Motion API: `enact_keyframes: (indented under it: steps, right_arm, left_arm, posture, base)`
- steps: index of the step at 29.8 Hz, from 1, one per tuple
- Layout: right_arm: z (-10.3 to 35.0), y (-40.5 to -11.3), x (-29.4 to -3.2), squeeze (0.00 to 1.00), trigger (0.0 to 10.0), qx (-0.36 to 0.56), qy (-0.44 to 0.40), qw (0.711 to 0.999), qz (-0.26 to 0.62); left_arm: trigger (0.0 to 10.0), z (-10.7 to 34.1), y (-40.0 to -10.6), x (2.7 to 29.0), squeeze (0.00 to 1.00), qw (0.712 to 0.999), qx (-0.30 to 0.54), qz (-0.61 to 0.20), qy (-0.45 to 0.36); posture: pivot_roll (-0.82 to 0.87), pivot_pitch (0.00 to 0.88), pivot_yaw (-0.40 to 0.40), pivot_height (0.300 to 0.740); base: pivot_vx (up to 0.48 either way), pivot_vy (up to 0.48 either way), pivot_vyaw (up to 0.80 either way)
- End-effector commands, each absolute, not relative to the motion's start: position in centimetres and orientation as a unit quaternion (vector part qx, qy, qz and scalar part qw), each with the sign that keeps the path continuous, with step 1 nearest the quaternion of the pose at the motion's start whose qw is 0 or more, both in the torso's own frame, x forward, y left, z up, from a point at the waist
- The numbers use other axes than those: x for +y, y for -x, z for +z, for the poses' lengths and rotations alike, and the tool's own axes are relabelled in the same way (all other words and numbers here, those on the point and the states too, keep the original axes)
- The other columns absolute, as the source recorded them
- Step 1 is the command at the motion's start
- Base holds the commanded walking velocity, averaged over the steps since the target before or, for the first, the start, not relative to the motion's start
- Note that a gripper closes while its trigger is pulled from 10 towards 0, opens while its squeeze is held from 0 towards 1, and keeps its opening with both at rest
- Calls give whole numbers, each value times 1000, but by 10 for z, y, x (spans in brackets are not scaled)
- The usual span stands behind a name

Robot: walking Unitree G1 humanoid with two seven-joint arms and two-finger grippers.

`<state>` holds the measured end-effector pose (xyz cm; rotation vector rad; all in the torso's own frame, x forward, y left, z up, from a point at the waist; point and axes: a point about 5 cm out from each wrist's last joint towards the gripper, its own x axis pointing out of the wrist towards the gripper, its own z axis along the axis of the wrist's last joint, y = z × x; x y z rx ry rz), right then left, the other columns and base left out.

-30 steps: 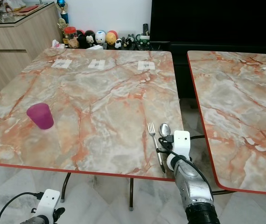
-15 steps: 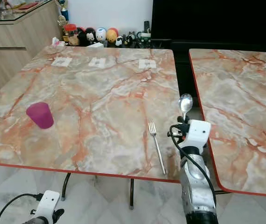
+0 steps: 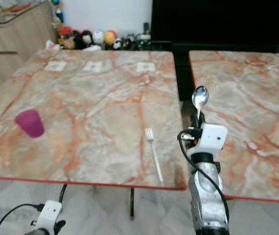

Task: Setting the table

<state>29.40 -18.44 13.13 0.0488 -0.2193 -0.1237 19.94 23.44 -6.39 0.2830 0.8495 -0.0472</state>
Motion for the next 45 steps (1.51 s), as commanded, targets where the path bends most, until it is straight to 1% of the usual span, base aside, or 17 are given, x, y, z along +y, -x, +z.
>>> enact_keyframes:
  steps: [1,10,24,35,41,45]
  right_arm:
    - [135,-295,-181,0,10000,-120,-25,991,-60]
    - [136,-296,-181,0,10000,-124,-24,990,-64]
    - [138,-298,-185,0,10000,-130,-20,989,-72]
    - [135,-298,-193,0,10000,-121,-21,988,-97]
    - [136,-299,-195,0,10000,-125,-22,987,-99]
    - [136,-300,-194,0,10000,-119,-9,988,-98]
  left_arm:
    - [10000,-68,-191,238,0,892,427,-23,-144]
    - [10000,-68,-189,241,0,890,431,-23,-147]
    - [10000,-68,-193,238,0,890,431,-27,-148]
    - [10000,-66,-195,237,0,893,426,-27,-145]
    - [10000,-66,-195,237,0,893,426,-24,-143]
    - [10000,-66,-195,239,0,893,426,-23,-143]
  posture:
    - [30,0,11,740]
    - [27,0,16,740]
    - [23,0,21,740]
    - [21,0,19,740]
    - [21,0,18,740]
    - [21,0,18,740]
  base:
    - [0,-435,0]
    - [0,-435,0]
    - [0,-436,0]
    - [0,-436,0]
    - [0,-437,-770]
    - [0,-437,0]
